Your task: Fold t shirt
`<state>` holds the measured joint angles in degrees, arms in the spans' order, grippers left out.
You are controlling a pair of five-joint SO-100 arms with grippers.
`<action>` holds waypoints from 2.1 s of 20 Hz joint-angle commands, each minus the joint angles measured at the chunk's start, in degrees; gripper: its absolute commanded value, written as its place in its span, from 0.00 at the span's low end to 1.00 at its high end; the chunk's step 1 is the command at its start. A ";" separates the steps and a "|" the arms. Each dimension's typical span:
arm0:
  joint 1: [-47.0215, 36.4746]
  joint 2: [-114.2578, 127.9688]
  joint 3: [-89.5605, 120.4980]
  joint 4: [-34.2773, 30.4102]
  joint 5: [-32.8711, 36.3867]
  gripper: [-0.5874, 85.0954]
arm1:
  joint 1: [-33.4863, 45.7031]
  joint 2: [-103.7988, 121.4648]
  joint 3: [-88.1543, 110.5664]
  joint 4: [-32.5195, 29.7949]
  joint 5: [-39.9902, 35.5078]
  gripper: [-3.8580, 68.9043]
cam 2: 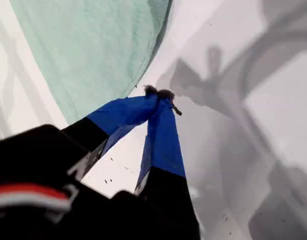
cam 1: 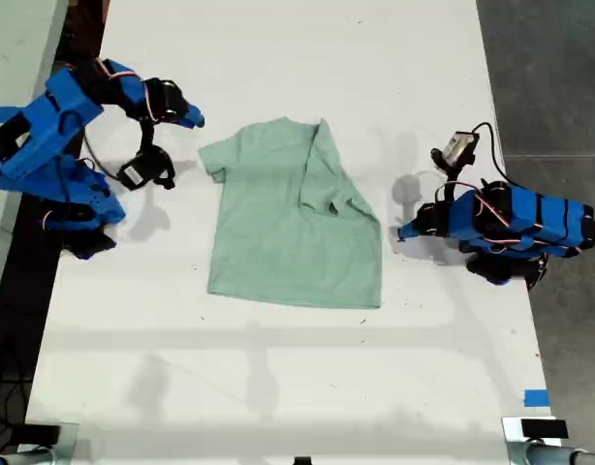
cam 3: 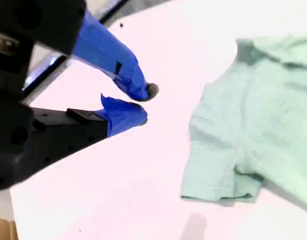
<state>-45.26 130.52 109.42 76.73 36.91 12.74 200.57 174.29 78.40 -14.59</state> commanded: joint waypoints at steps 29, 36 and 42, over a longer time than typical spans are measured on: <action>-9.93 -35.51 4.75 -20.13 16.70 0.13 | -0.62 0.62 2.02 0.09 -3.34 0.03; -11.43 -46.23 -2.37 -16.08 15.73 0.01 | -0.70 0.62 2.02 0.09 -3.34 0.03; -1.67 -36.21 -20.48 0.79 8.44 0.01 | -0.70 0.62 2.02 0.09 -3.34 0.03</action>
<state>-51.68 89.30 99.76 70.40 49.04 12.57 200.57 174.29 78.40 -17.14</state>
